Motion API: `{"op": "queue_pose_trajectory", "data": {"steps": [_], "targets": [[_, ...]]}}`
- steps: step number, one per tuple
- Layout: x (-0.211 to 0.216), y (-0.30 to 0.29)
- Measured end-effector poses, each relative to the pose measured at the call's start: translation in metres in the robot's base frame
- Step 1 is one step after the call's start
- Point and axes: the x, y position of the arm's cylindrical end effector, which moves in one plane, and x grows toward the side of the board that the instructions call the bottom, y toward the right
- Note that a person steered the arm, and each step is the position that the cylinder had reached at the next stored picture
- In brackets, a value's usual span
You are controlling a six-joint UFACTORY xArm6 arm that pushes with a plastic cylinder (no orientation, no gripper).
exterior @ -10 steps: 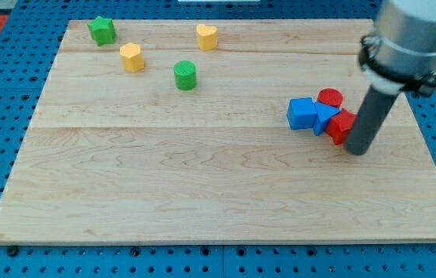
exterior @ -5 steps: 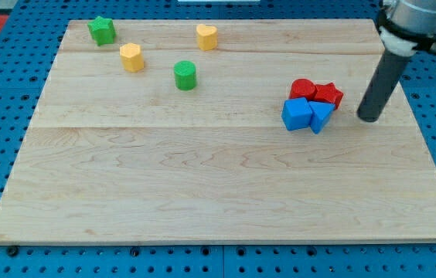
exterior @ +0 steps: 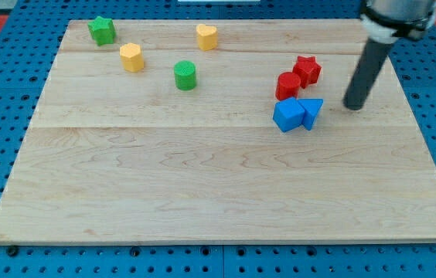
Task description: Place the red star to horizontal right of the heart
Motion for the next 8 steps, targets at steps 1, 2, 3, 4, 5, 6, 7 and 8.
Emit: {"op": "queue_pose_trajectory", "data": {"steps": [1,2,3,4,5,6,7,8], "targets": [[-0.045,-0.043],[-0.091,-0.032],[-0.135,-0.026],[-0.123,-0.017],[-0.109,-0.097],[-0.161,-0.087],[-0.165,-0.036],[-0.131,-0.057]]}}
